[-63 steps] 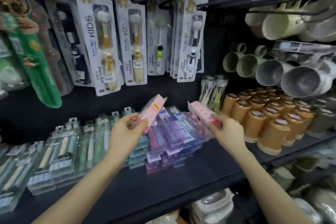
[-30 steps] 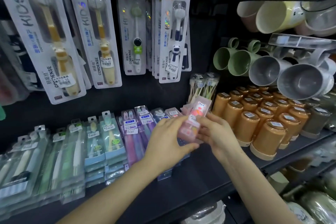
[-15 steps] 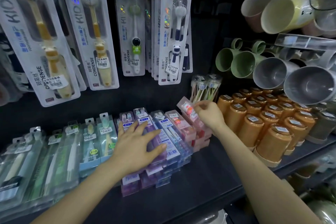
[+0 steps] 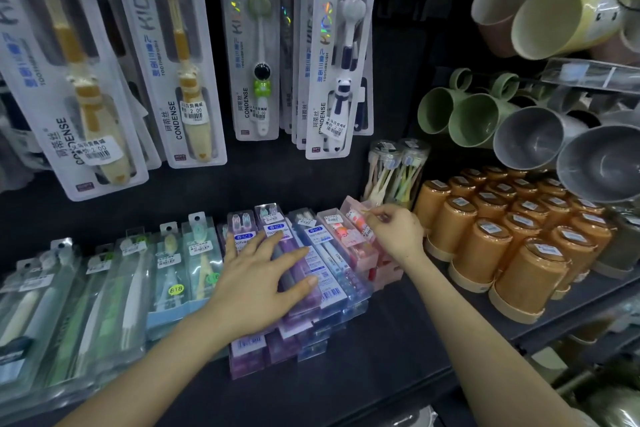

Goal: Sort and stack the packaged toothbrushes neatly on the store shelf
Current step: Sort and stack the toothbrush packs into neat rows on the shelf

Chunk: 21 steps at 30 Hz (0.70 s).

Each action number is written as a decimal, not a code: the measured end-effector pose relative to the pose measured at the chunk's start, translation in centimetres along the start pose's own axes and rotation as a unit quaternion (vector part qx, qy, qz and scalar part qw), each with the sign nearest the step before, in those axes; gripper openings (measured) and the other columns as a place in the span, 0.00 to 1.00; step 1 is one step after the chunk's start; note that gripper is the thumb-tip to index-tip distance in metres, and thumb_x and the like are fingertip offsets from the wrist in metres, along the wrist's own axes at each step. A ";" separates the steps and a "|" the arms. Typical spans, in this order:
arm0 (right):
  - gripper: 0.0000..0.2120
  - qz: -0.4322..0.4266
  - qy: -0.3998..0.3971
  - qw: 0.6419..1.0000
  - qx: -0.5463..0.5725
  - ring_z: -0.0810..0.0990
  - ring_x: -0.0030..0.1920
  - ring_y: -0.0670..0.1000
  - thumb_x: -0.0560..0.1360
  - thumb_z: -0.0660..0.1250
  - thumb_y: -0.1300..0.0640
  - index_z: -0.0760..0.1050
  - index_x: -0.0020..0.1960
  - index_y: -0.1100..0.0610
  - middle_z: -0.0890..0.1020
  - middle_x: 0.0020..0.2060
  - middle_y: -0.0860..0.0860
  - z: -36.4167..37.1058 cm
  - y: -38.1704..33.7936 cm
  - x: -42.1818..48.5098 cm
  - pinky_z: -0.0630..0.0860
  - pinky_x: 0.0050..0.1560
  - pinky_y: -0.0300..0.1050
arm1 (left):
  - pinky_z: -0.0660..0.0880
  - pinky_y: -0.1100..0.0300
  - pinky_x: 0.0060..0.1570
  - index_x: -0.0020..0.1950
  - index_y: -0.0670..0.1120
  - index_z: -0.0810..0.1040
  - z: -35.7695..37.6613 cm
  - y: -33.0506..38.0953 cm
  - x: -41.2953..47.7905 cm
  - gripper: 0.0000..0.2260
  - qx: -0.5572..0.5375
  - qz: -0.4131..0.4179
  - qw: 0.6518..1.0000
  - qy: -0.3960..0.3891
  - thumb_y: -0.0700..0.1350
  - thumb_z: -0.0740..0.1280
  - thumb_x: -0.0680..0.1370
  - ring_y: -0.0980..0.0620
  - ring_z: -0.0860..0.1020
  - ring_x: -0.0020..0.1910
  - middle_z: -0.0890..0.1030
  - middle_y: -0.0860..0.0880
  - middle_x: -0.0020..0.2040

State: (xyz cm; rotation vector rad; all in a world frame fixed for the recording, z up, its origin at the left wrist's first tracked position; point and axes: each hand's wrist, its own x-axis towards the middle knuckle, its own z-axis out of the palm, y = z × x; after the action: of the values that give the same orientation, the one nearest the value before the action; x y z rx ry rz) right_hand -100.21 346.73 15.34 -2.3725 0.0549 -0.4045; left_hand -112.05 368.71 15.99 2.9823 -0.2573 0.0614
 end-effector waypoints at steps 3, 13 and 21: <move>0.11 -0.014 -0.012 1.000 -0.025 0.79 0.56 0.55 0.76 0.65 0.49 0.82 0.54 0.50 0.84 0.50 0.50 0.0 -0.1 -0.2 0.74 0.57 0.52 | 0.33 0.43 0.72 0.75 0.66 0.53 0.1 -0.1 -0.1 0.28 -0.003 0.001 1.000 0.002 0.70 0.45 0.75 0.50 0.45 0.78 0.49 0.52 0.79; 0.11 -0.040 0.004 0.999 -0.019 0.74 0.61 0.57 0.77 0.65 0.49 0.82 0.54 0.50 0.81 0.56 0.51 -0.9 -0.6 -1.6 0.63 0.65 0.54 | 0.34 0.44 0.72 0.75 0.65 0.55 0.4 -0.3 0.0 0.27 -0.028 0.005 0.999 0.023 0.69 0.48 0.76 0.50 0.47 0.77 0.52 0.52 0.79; 0.05 -0.152 -0.005 0.979 0.133 0.77 0.47 0.35 0.76 0.67 0.56 0.83 0.44 0.52 0.81 0.39 0.39 -0.9 -7.5 -7.9 0.68 0.50 0.28 | 0.55 0.54 0.71 0.60 0.52 0.80 -1.2 -3.4 -4.5 0.17 -0.155 -0.020 0.966 0.205 0.59 0.61 0.78 0.51 0.70 0.67 0.75 0.51 0.66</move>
State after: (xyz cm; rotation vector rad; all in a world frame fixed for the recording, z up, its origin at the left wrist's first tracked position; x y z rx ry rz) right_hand -108.53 352.91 18.82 -2.1190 -0.3513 -0.5107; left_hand -115.95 373.01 16.41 2.5849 -0.1389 0.5713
